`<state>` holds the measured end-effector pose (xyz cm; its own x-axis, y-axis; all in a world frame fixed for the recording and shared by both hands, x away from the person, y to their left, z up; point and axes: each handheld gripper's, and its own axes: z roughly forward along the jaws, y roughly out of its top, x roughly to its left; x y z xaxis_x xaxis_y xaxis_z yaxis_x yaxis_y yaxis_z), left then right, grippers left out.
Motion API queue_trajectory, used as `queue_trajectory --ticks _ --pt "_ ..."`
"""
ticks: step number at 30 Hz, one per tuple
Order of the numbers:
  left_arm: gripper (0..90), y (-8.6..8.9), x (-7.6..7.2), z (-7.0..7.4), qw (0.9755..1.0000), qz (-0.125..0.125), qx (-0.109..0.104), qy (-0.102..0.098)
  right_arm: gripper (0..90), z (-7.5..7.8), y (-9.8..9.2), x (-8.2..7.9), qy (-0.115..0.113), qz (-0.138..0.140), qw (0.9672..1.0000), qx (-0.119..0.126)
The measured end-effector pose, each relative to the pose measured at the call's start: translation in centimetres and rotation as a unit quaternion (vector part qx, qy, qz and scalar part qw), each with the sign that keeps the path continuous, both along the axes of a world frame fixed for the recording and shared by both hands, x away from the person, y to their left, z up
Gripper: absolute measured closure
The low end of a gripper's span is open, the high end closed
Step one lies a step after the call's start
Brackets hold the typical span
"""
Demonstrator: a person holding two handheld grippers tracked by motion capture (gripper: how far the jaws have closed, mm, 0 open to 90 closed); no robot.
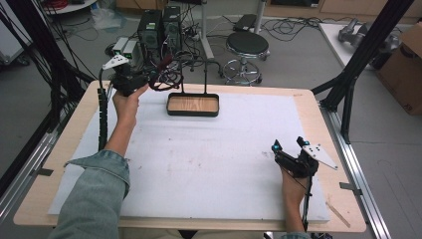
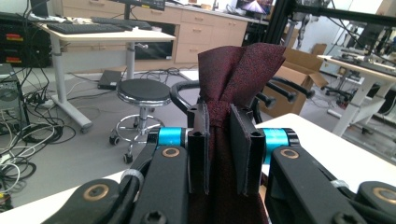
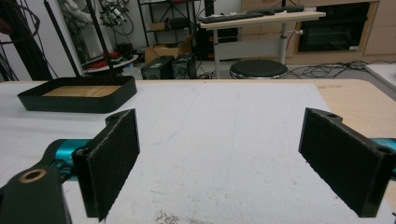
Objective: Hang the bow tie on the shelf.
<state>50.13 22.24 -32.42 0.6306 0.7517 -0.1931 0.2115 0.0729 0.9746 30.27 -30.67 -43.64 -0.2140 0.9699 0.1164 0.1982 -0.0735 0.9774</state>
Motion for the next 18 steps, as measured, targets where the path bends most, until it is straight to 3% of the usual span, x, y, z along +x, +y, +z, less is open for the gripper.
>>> queue_trajectory --ticks 10,14,18 --pt "77.3 0.1 1.6 -0.5 0.9996 0.026 -0.003 0.009 11.6 0.0 -0.1 0.1 0.000 0.003 1.0000 0.004" --pt "77.2 0.5 2.0 -1.1 0.9994 0.022 -0.010 0.023 11.6 0.0 -0.1 0.1 0.000 0.004 1.0000 0.003" --pt "76.9 0.6 2.2 -1.3 0.9994 0.022 -0.009 0.024 11.6 0.0 -0.1 0.1 0.000 0.004 1.0000 0.004"
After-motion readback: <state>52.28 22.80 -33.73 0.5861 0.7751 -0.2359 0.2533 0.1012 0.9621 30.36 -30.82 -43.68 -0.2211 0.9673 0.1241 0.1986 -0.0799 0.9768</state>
